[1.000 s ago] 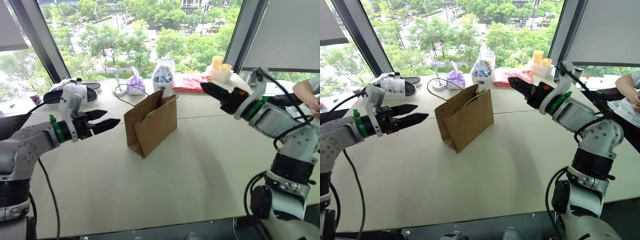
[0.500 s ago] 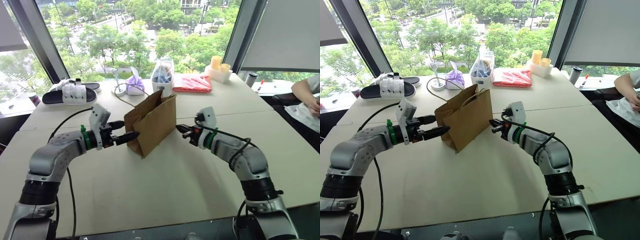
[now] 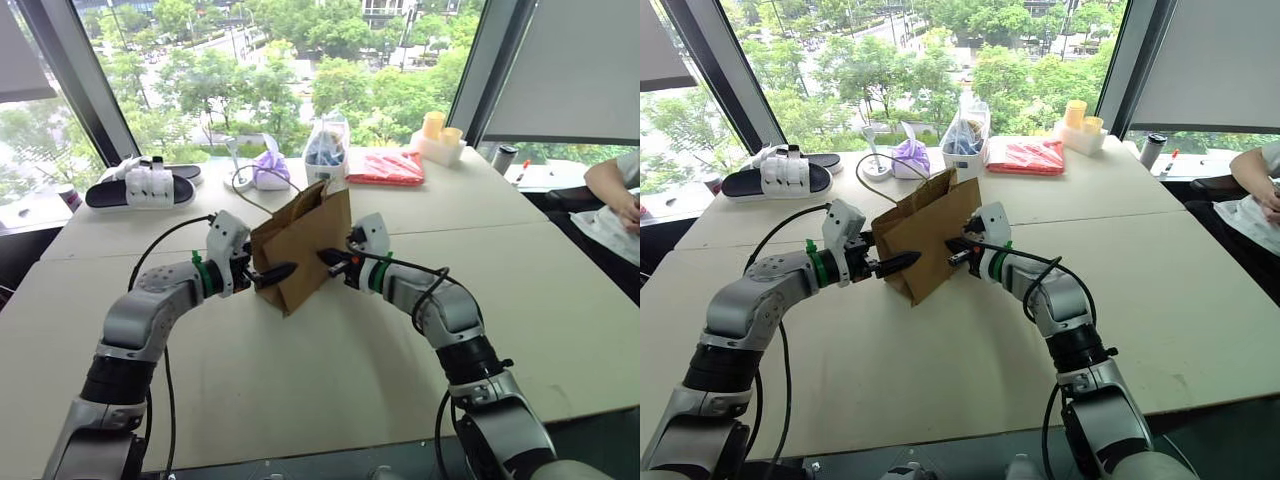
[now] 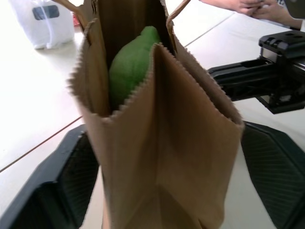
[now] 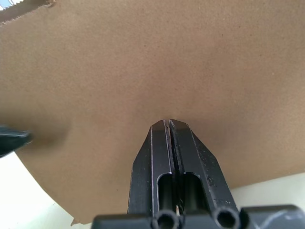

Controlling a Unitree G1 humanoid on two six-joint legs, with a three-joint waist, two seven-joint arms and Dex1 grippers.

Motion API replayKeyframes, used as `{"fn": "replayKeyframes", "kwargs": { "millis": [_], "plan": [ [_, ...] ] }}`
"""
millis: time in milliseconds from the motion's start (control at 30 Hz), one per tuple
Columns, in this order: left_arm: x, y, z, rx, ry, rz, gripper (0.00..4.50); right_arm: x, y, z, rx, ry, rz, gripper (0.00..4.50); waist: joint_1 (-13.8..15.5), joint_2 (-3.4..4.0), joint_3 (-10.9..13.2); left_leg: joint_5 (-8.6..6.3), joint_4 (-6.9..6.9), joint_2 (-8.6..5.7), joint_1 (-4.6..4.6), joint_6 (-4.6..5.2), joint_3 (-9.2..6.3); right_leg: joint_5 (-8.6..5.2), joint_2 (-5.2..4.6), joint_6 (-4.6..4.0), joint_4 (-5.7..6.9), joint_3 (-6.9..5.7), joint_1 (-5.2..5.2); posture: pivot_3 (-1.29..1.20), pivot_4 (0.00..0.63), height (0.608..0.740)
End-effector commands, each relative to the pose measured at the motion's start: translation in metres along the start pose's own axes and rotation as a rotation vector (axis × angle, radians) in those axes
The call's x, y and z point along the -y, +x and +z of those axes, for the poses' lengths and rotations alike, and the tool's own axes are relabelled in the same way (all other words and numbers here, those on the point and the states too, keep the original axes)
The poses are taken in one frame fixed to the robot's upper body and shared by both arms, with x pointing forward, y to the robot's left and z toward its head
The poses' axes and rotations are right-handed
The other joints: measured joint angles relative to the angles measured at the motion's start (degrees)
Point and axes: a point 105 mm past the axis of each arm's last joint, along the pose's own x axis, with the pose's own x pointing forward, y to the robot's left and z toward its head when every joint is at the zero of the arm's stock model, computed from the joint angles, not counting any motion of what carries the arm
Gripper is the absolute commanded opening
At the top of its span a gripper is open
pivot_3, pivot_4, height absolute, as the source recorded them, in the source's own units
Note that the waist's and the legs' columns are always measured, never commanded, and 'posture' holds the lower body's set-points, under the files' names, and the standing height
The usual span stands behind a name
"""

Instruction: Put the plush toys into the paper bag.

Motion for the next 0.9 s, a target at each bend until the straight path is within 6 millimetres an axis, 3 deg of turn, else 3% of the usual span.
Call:
{"fn": "replayKeyframes", "kwargs": {
  "millis": [33, 200, 333, 567, 733, 833, 900],
  "plan": [
    [-0.006, -0.001, 0.010, 0.051, 0.023, 0.042, 2.63, -0.004, 0.000, 0.018, 0.052, -0.041, 0.013, 0.00, 0.0, 0.00, 0.0, 0.00, 0.00, 0.00, 0.00, -0.01, 0.00, 0.00, 0.00, 0.00, 0.00, 0.00, 0.00, 0.00, 0.150, 0.740],
    [-0.005, 0.001, 0.013, 0.083, -0.039, 0.043, 0.07, 0.003, -0.014, 0.020, 0.055, -0.044, -0.018, 0.00, 0.1, 0.00, 0.0, 0.00, 0.01, 0.00, 0.00, 0.00, -0.01, 0.00, 0.00, 0.00, 0.00, 0.00, 0.00, 0.00, 0.150, 0.740],
    [0.010, -0.001, 0.024, 0.113, -0.082, -0.073, 0.07, 0.009, -0.043, 0.017, 0.057, -0.036, -0.026, 0.00, 0.4, 0.00, 0.0, -0.01, 0.02, -0.02, -0.01, 0.01, -0.03, 0.00, -0.02, 0.00, 0.00, -0.01, 0.01, 0.00, 0.150, 0.740],
    [0.020, -0.009, 0.049, 0.136, -0.103, -0.351, 0.07, 0.036, -0.136, 0.030, 0.020, -0.040, -0.042, 0.00, 0.4, 0.01, 0.0, -0.07, 0.07, -0.03, -0.06, 0.12, 0.02, 0.00, -0.02, 0.01, -0.07, -0.04, 0.06, 0.00, 0.150, 0.740],
    [0.025, -0.012, 0.064, 0.215, -0.129, -0.520, 0.07, 0.049, -0.173, 0.025, -0.041, -0.049, -0.114, 0.00, 0.1, 0.01, 0.0, -0.11, 0.05, 0.03, 0.09, 0.20, 0.17, -0.02, 0.03, 0.02, -0.16, -0.12, 0.26, 0.00, 0.150, 0.740],
    [0.036, -0.012, 0.043, 0.104, -0.092, -0.685, 0.07, 0.055, -0.198, 0.021, -0.093, -0.069, -0.169, 0.00, 0.4, 0.01, 0.0, -0.11, 0.10, 0.01, 0.06, 0.20, 0.22, -0.02, 0.00, 0.02, -0.16, -0.12, 0.28, 0.00, 0.150, 0.740],
    [0.035, -0.006, 0.031, 0.060, -0.054, -0.708, 0.07, 0.054, -0.205, 0.023, -0.097, -0.076, -0.181, 0.00, 0.5, 0.02, 0.0, -0.12, 0.13, -0.01, 0.06, 0.22, 0.25, -0.02, -0.04, 0.02, -0.16, -0.10, 0.30, 0.00, 0.150, 0.740]
  ]
}}
